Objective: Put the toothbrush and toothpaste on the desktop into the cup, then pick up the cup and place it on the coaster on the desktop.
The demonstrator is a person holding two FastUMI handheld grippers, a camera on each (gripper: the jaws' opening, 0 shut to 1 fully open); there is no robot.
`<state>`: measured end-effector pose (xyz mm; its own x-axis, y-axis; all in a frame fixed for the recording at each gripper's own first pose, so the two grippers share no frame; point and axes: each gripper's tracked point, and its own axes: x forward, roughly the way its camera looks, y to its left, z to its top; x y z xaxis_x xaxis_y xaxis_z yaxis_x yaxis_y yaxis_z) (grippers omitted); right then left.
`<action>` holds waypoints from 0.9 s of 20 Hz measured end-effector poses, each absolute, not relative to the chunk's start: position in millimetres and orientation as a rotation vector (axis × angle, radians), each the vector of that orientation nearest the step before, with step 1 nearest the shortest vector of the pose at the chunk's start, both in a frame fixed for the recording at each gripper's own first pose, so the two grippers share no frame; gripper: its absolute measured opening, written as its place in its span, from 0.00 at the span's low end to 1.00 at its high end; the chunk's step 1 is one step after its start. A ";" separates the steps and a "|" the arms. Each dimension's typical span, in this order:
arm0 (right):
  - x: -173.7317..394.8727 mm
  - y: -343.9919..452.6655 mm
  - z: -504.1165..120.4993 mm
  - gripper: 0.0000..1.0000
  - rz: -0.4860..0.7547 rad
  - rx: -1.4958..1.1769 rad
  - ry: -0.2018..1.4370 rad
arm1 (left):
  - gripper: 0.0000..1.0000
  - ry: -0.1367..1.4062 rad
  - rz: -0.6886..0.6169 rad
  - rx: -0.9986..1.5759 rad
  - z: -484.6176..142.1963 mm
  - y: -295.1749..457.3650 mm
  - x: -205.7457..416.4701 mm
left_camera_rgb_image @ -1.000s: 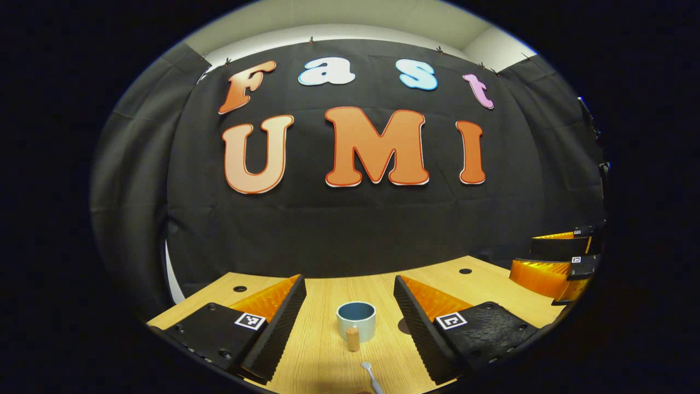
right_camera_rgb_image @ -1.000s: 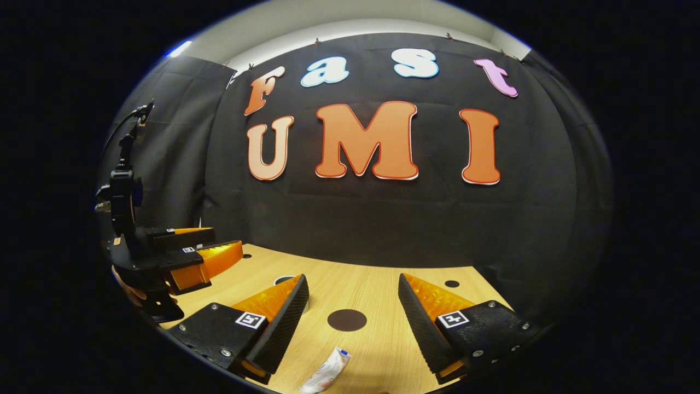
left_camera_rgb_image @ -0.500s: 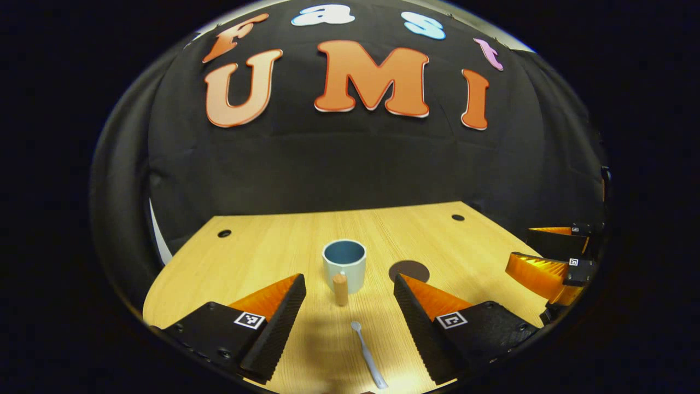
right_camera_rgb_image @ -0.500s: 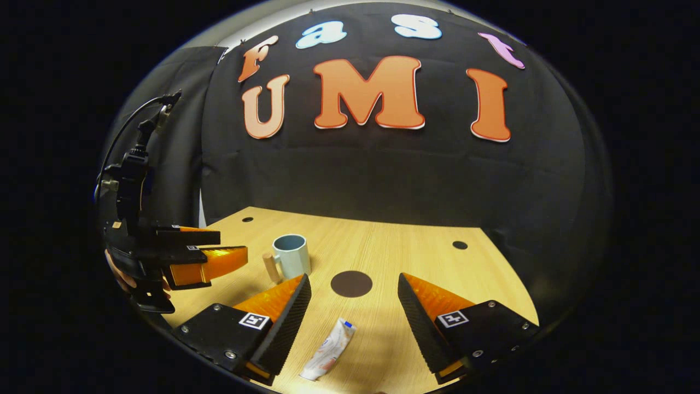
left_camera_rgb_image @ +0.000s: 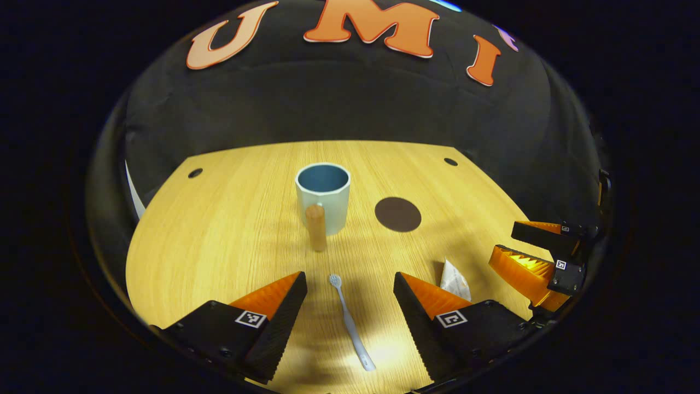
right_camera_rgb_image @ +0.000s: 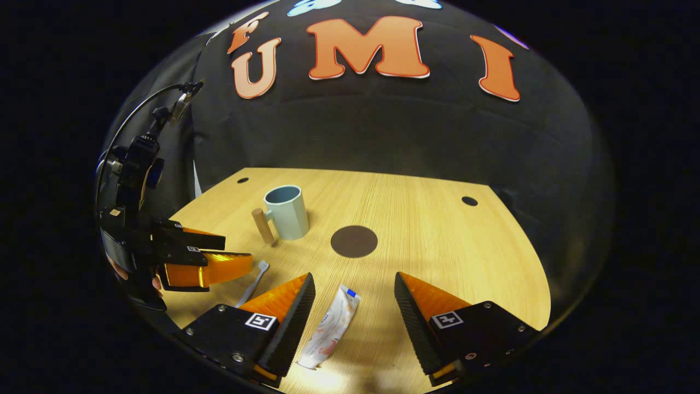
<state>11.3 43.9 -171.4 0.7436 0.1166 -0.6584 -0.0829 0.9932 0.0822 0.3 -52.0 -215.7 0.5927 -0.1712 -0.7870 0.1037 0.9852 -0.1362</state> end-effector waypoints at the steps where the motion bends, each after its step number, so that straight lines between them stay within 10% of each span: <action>1: 7.7 47.1 -177.0 0.82 0.120 0.049 0.756 | 0.95 0.961 -0.151 -0.078 -219.5 -53.1 1.3; 10: -13.2 64.7 -234.5 0.74 0.155 0.041 0.982 | 0.89 1.193 -0.089 -0.108 -206.7 -46.7 6.6; 18: -30.5 75.7 -269.9 0.60 0.148 0.133 1.133 | 0.55 1.290 -0.021 -0.082 -216.5 -52.2 -0.6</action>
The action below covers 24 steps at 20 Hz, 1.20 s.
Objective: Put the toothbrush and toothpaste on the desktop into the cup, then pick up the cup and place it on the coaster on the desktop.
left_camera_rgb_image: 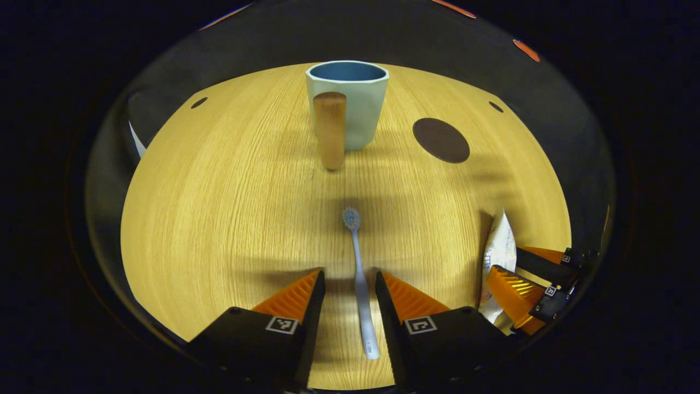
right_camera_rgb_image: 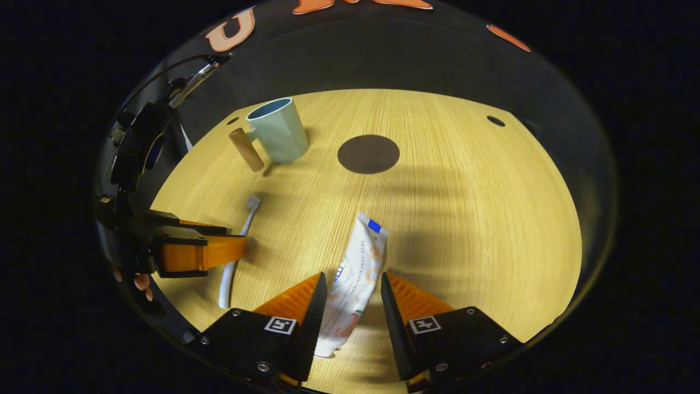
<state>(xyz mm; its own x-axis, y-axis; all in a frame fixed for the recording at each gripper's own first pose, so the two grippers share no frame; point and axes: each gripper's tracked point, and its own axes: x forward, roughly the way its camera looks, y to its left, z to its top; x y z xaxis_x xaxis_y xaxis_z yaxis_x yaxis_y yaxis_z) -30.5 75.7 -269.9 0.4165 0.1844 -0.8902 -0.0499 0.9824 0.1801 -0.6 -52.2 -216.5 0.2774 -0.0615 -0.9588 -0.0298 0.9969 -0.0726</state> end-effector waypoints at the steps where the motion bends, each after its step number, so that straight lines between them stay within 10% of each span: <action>1: -30.5 79.3 -272.4 0.57 0.152 0.153 1.139 | 0.52 1.295 0.000 -0.071 -216.2 -50.8 -1.4; 7: -28.7 84.5 -267.0 0.18 0.166 0.279 1.136 | 0.11 1.276 0.023 -0.102 -219.9 -45.8 6.1; 24: -16.8 88.8 -256.6 0.05 0.226 0.257 1.009 | 0.09 1.048 -0.091 -0.165 -217.8 -44.4 39.9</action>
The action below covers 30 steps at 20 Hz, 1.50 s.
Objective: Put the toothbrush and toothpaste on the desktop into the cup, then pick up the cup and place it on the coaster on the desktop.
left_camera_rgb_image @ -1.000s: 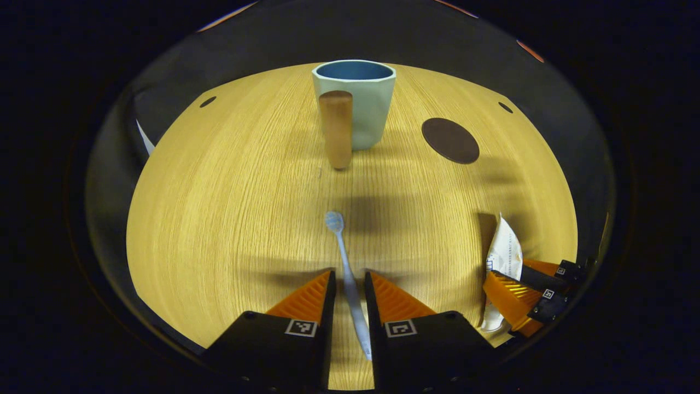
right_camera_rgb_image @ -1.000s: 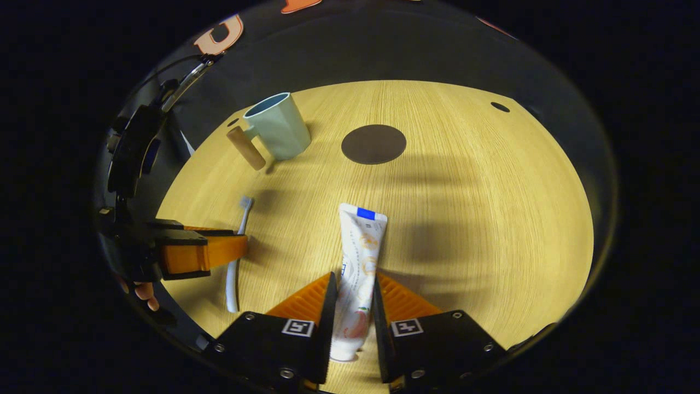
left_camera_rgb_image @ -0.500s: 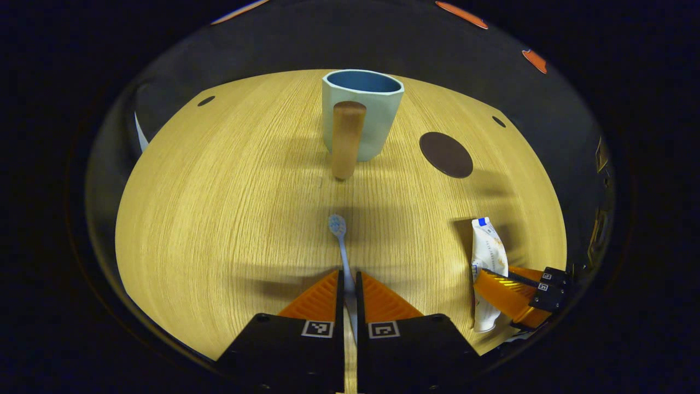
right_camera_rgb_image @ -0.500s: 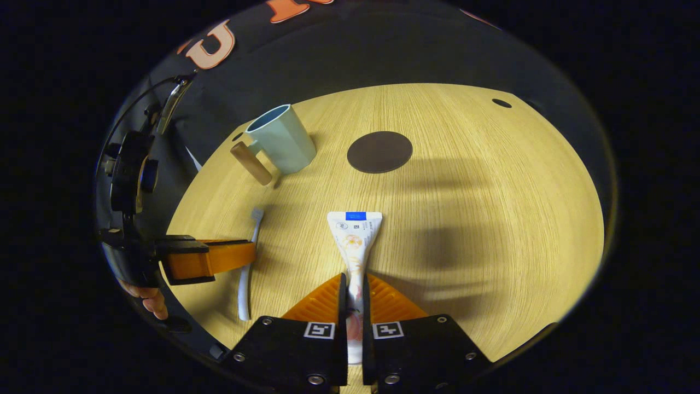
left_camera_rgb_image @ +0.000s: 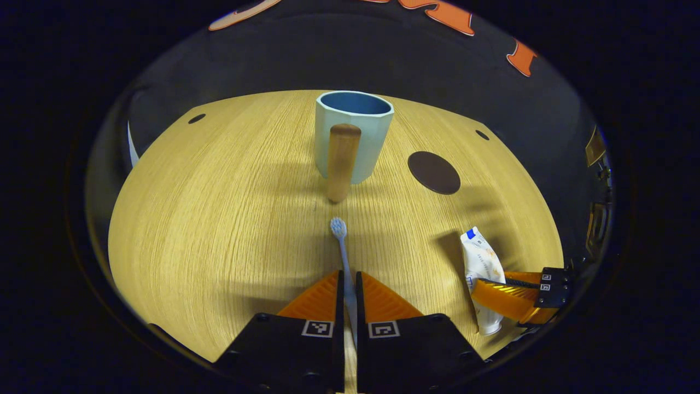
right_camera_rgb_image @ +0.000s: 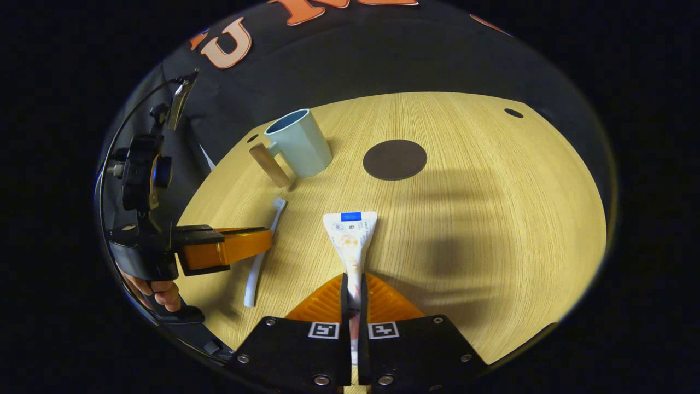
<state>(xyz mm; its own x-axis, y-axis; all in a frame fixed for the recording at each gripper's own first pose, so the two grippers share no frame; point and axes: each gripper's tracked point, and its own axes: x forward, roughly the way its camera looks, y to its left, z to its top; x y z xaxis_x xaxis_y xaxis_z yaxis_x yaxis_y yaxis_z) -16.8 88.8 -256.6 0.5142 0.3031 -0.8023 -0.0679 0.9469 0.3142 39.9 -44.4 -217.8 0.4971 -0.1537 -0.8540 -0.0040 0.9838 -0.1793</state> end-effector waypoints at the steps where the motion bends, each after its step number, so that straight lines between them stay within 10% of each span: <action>1: -13.8 87.6 -254.6 0.05 0.223 0.241 0.987 | 0.09 1.033 -0.095 -0.173 -218.0 -39.7 39.3; 30: 29.8 58.6 -111.2 0.05 0.240 0.227 0.473 | 0.06 0.270 -0.089 -0.050 -125.9 22.2 87.3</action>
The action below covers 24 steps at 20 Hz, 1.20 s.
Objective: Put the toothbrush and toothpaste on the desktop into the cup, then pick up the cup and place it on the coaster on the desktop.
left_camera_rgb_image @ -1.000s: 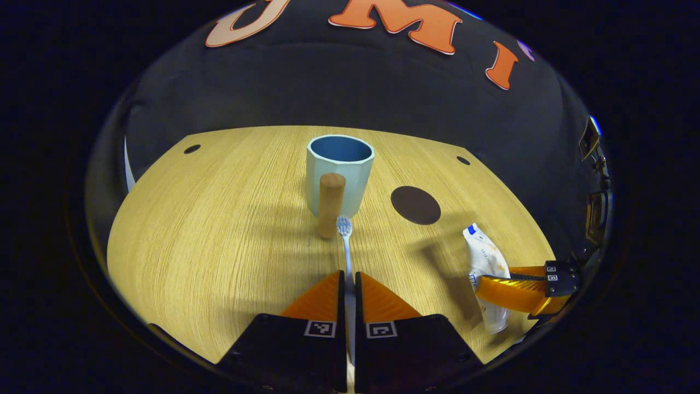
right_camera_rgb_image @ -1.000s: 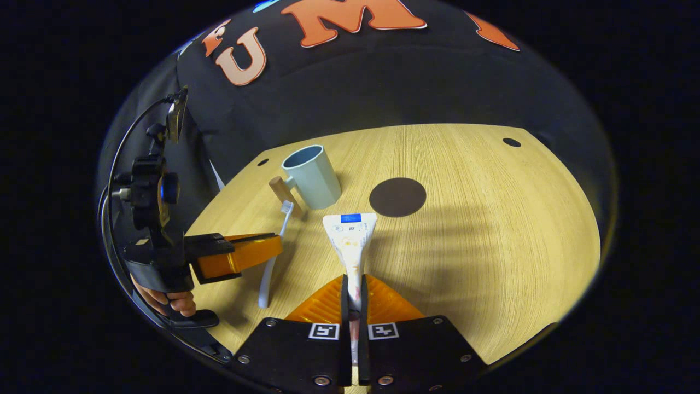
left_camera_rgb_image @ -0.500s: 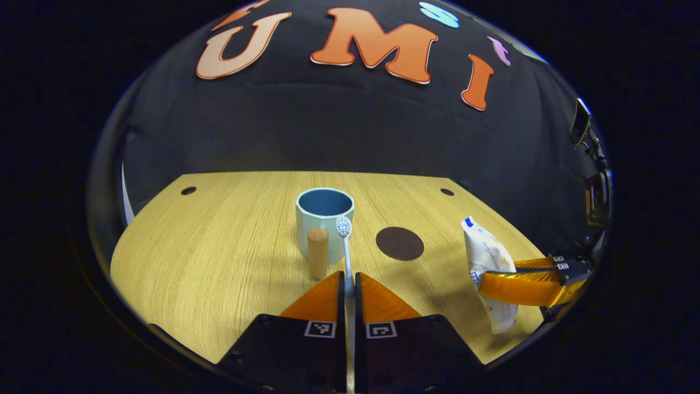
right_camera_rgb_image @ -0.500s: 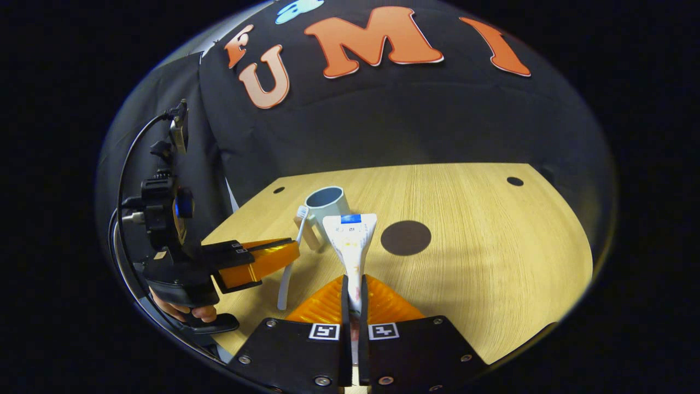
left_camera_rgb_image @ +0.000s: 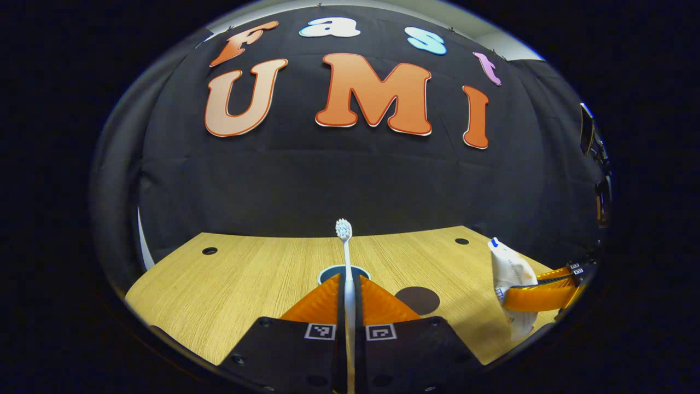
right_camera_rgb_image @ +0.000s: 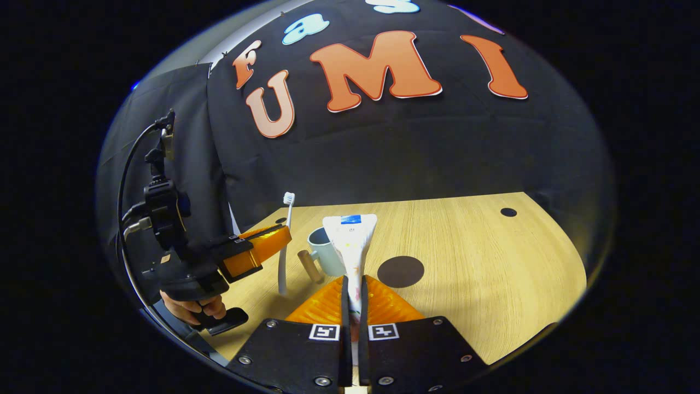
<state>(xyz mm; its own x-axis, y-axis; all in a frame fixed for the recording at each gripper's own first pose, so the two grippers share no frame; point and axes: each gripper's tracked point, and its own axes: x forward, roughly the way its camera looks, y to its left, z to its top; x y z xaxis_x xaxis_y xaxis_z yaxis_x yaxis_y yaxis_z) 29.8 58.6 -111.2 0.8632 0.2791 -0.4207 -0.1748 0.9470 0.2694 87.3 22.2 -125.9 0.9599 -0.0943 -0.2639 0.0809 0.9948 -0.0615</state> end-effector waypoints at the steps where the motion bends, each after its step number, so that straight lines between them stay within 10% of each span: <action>1: 32.4 55.7 -108.1 0.05 0.232 0.216 0.458 | 0.05 0.257 -0.080 -0.047 -123.1 26.0 95.6; 24: 59.6 29.8 -89.5 0.05 0.133 0.212 0.331 | 0.05 0.039 -0.080 -0.037 -113.8 25.6 214.7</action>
<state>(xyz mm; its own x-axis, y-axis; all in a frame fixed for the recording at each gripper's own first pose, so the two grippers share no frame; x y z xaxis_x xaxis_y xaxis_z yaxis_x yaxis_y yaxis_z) 59.6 29.8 -89.5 0.9373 0.1637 -0.3077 -0.0946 0.9692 0.2274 214.7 25.6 -113.8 0.9960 -0.0811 -0.0377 0.0796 0.9961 -0.0386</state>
